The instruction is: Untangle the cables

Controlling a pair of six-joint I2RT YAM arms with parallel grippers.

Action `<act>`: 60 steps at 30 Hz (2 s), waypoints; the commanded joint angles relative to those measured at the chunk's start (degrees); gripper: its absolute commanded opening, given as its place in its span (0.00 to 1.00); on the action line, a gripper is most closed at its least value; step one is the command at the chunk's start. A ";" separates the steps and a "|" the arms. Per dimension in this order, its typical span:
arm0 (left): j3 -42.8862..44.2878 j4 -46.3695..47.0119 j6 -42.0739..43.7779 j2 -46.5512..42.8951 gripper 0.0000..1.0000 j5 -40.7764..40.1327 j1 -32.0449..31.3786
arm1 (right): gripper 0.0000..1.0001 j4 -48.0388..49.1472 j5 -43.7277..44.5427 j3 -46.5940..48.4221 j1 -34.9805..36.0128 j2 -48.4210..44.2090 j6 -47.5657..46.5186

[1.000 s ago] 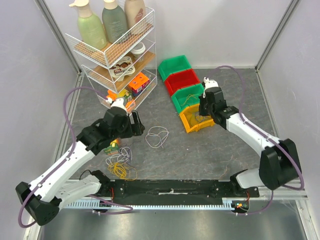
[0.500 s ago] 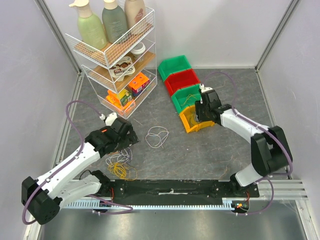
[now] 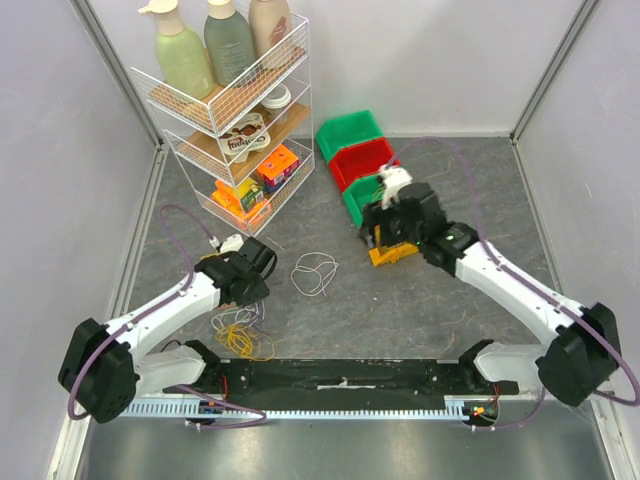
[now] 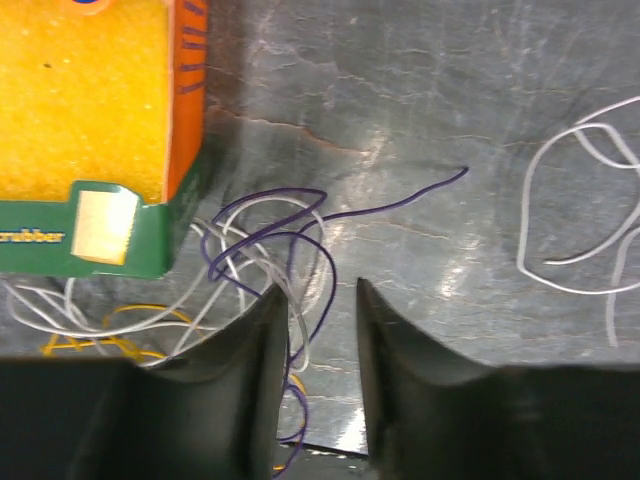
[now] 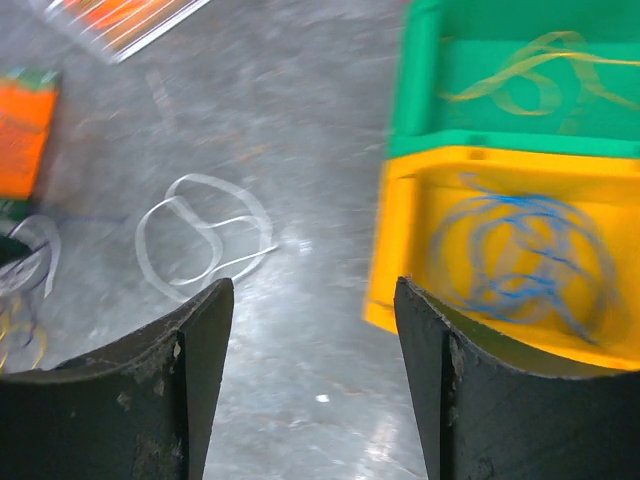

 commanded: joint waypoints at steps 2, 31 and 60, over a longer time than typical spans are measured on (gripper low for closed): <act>2.06 6.73 3.86 -3.63 0.19 2.06 0.28 | 0.73 6.90 -8.99 -1.14 10.75 9.19 1.34; 1.89 4.98 5.89 -12.52 0.03 -0.75 0.55 | 0.46 5.95 15.51 10.47 19.03 39.46 -3.49; 6.02 30.55 20.66 -6.90 0.71 30.46 0.54 | 0.00 13.51 -5.31 -1.67 14.10 2.63 2.05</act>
